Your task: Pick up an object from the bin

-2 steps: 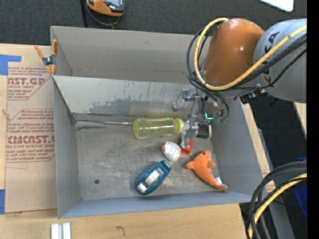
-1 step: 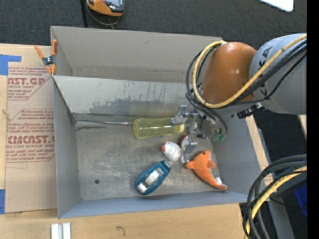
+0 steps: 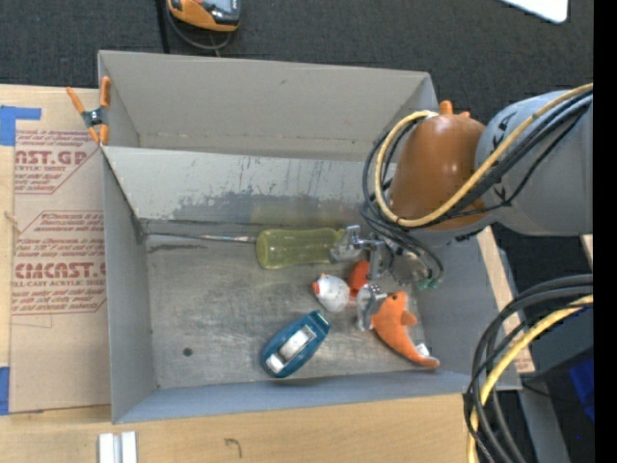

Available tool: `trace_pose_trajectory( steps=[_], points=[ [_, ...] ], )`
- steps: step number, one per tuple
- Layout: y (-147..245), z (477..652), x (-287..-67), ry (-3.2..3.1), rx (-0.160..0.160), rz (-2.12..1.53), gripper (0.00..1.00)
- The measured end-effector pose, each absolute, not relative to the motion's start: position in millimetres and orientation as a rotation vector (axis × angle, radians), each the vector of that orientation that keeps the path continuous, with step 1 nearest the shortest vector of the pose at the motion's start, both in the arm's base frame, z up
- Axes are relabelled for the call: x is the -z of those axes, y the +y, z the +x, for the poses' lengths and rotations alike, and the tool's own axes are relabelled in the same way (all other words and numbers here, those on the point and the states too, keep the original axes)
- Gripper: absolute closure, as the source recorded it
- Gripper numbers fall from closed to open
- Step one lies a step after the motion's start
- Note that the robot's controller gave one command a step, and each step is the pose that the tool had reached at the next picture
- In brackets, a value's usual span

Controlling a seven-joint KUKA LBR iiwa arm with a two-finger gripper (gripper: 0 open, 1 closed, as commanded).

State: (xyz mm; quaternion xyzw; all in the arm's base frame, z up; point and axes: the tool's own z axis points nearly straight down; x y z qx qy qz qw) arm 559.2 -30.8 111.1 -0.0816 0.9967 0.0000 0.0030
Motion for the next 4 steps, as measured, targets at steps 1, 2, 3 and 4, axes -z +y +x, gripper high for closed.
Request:
trace_pose_trajectory(
  steps=[1, 2, 3, 4],
  points=[
    [-20, 538.9, -80, 3.081, 0.003, -0.571, 0.0],
    [17, 578.7, -74, 2.966, 0.004, -1.032, 1.0],
    [17, 578.7, -74, 2.966, 0.004, -1.032, 1.0],
    [-7, 524.5, -259, 2.965, 0.005, -1.011, 1.0]
  ],
)
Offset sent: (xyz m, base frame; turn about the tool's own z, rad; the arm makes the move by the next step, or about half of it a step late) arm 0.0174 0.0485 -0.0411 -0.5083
